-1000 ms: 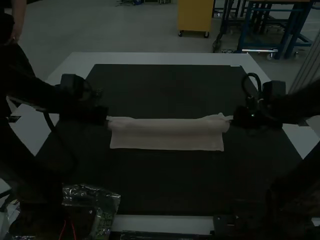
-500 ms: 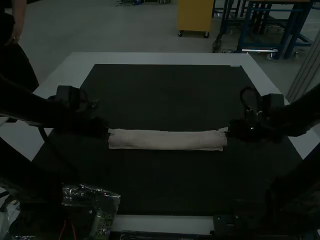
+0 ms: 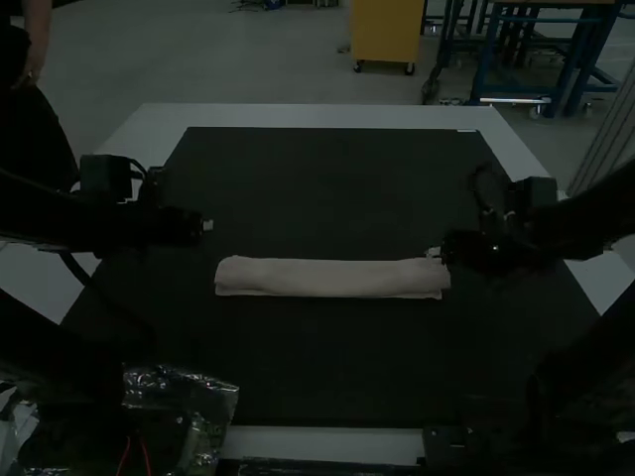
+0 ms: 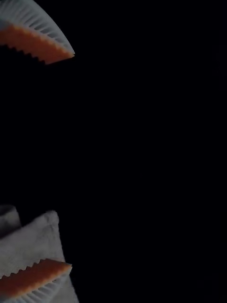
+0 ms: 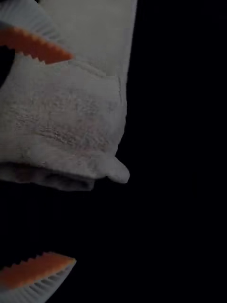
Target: Fold the towel.
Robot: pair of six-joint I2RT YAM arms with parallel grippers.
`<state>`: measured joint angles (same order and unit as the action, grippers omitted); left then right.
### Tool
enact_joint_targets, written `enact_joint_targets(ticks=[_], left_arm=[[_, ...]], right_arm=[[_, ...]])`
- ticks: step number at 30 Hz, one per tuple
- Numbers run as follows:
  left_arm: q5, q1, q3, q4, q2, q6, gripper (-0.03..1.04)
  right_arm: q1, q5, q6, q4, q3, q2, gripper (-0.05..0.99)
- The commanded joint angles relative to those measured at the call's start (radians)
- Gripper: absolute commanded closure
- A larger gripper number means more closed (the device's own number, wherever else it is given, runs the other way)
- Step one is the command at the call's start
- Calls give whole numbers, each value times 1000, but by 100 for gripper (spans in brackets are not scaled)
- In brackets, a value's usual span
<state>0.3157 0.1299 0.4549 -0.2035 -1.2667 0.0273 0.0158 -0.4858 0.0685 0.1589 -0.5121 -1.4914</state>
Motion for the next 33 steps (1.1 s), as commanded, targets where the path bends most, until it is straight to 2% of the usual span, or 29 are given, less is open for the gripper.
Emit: enact_joint_targets(ticks=[1,15,20,21,22,23,24,26,28,33], left_arm=[[23,4,21,-2,9,-35,4],[52,4,13,13,9,-40,4],[56,4,13,10,9,-43,4],[57,4,13,9,9,-44,4],[59,4,13,9,9,-44,4],[60,4,13,7,9,-44,4],[60,4,13,6,9,-44,4],[62,4,13,4,9,-44,4],[63,4,13,4,9,-44,4],[71,4,5,-4,9,-46,4]], right_arm=[[-54,3,1,-1,-11,-36,3],[-102,75,-1,65,-16,-132,3],[-103,87,4,111,-16,-185,9],[-105,82,7,113,-19,-194,20],[-106,56,20,113,-22,-201,48],[-102,35,34,116,-23,-201,95],[-99,30,31,123,-22,-198,96],[-93,-17,25,100,-37,-190,96],[-77,-25,36,53,-46,-173,96],[26,-37,33,27,-65,-64,96]])
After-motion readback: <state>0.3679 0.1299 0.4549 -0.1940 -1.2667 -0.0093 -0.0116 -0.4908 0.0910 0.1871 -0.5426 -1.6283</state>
